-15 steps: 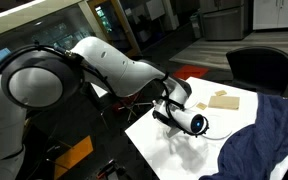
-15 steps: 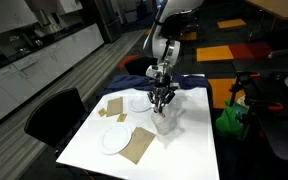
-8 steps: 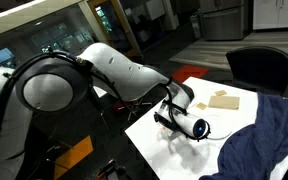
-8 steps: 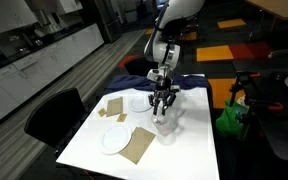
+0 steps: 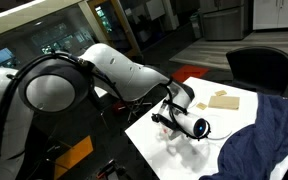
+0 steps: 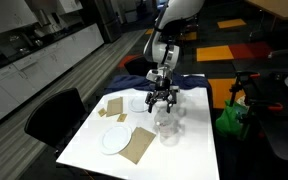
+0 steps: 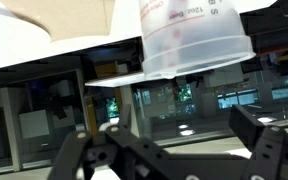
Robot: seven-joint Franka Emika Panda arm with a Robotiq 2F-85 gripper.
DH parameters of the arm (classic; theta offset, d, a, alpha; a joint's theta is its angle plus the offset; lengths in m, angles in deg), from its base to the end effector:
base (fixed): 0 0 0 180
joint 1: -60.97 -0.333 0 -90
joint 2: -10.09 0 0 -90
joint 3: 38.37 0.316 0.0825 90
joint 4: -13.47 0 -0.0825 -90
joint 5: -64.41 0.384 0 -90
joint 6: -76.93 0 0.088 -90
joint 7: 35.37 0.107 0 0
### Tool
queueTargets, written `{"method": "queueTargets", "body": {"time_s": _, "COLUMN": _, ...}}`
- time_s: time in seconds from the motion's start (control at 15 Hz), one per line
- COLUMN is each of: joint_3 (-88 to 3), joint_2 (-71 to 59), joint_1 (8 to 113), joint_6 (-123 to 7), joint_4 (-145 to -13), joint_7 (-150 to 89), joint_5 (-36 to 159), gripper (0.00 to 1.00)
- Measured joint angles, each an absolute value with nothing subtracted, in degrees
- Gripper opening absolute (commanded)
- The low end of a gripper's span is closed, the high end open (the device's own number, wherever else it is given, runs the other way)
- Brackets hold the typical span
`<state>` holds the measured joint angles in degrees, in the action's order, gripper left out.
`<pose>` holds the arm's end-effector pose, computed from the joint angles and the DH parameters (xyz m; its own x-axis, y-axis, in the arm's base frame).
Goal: Pick up the marker from the table and put it in the cup
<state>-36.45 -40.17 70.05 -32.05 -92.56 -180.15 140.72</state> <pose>0.5629 0.0012 0.0403 0.1939 0.3479 0.9173 0.9796 -0.1197 -0.1617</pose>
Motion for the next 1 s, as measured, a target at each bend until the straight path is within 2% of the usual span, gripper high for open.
{"method": "queueTargets", "body": {"time_s": 0.4, "joint_3": -36.4, "joint_2": -35.5, "joint_1": 68.9, "joint_6": -31.1, "joint_4": -94.1, "joint_7": -180.2, "joint_5": 140.7, "gripper": 1.0}}
{"method": "queueTargets", "body": {"time_s": 1.0, "joint_3": -36.8, "joint_2": -20.9, "joint_1": 67.7, "joint_6": -31.0, "joint_4": -102.7, "joint_7": -176.7, "joint_5": 140.7, "gripper": 1.0}}
